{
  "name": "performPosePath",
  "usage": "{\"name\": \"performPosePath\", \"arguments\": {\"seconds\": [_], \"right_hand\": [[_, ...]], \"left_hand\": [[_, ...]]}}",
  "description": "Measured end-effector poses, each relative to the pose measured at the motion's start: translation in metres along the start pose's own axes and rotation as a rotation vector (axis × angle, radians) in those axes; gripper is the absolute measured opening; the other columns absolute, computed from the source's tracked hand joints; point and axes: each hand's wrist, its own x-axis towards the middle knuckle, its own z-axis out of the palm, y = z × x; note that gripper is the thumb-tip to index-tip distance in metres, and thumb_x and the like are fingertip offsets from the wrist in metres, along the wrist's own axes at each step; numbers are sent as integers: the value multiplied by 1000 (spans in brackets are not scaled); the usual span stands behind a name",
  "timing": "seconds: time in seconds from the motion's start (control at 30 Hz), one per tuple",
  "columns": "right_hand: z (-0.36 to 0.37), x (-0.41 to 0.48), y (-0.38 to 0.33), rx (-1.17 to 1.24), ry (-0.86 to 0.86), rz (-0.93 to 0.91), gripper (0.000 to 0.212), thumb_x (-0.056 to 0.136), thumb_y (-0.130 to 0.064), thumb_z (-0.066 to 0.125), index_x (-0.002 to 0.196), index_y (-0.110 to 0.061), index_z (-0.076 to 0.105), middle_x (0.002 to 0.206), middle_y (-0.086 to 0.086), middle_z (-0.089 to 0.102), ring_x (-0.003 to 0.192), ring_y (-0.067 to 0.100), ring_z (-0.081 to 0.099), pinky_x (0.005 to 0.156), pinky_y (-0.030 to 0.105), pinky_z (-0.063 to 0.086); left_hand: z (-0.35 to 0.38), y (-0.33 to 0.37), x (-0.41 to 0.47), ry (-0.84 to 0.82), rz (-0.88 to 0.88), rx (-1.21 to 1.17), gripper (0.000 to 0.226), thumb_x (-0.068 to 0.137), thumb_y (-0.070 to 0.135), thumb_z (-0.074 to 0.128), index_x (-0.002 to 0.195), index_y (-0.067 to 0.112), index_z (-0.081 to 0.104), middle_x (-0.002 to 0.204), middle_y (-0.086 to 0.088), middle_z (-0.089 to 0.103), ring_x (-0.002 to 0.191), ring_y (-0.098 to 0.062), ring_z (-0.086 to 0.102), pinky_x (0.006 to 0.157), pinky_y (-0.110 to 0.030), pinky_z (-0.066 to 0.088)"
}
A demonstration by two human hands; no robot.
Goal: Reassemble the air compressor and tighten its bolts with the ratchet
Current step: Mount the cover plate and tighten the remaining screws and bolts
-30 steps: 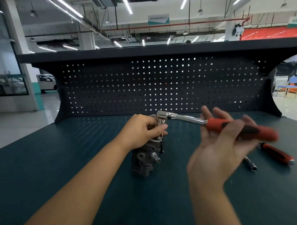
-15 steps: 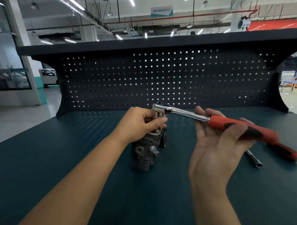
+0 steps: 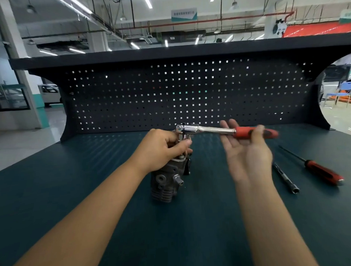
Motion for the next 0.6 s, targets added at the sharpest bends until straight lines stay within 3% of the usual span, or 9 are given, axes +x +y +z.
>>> {"name": "performPosePath", "arguments": {"seconds": [0.1, 0.17, 0.27, 0.33, 0.43, 0.53, 0.6], "right_hand": [[13, 25, 6, 115, 131, 293, 34, 104, -29, 34, 99, 2, 48, 95, 21, 62, 76, 29, 65, 88, 43, 50], [15, 19, 15, 144, 122, 251, 33, 104, -29, 35, 93, -1, 48, 90, 18, 61, 74, 26, 66, 78, 42, 50], [8, -13, 17, 53, 15, -135, 18, 102, -31, 41, 103, -14, 46, 81, 10, 71, 79, 26, 72, 75, 38, 55], [4, -44, 19, -59, -124, -473, 16, 98, -30, 51, 105, -19, 43, 88, 11, 71, 88, 31, 71, 80, 39, 56], [8, -88, 33, -268, -316, -834, 22, 89, -29, 65, 105, -26, 49, 101, 19, 63, 94, 37, 65, 88, 45, 51], [5, -108, 49, -481, -434, -979, 27, 87, -29, 67, 109, -27, 51, 105, 19, 63, 101, 36, 64, 92, 42, 49], [4, -106, 45, -477, -390, -923, 28, 85, -30, 70, 107, -25, 52, 104, 16, 66, 101, 35, 65, 91, 41, 50]], "left_hand": [[0, 1, 0, -6, 8, 13, 27, 89, 27, 62, 62, 25, 67, 74, 19, 71, 76, 5, 68, 68, -12, 51], [-2, 0, -1, 3, 10, 12, 26, 89, 29, 60, 67, 20, 70, 77, 18, 71, 75, 7, 67, 67, -10, 49], [-3, -1, -1, 15, 1, -6, 29, 89, 28, 61, 61, 33, 67, 72, 20, 71, 75, 5, 68, 66, -8, 47], [-3, -3, 0, 23, -10, -15, 35, 88, 23, 63, 55, 35, 66, 71, 20, 71, 74, 4, 68, 63, -7, 47], [-1, 1, 0, 23, 3, -16, 24, 88, 17, 64, 68, 30, 71, 67, 21, 69, 65, 9, 65, 59, -3, 43], [1, 2, -3, 41, 29, -42, 53, 88, 6, 62, 45, 37, 62, 64, 24, 63, 44, 16, 51, 47, 2, 33], [1, 2, -3, 31, 26, -32, 53, 89, 7, 61, 45, 36, 62, 66, 22, 64, 45, 15, 52, 47, 1, 34]]}}
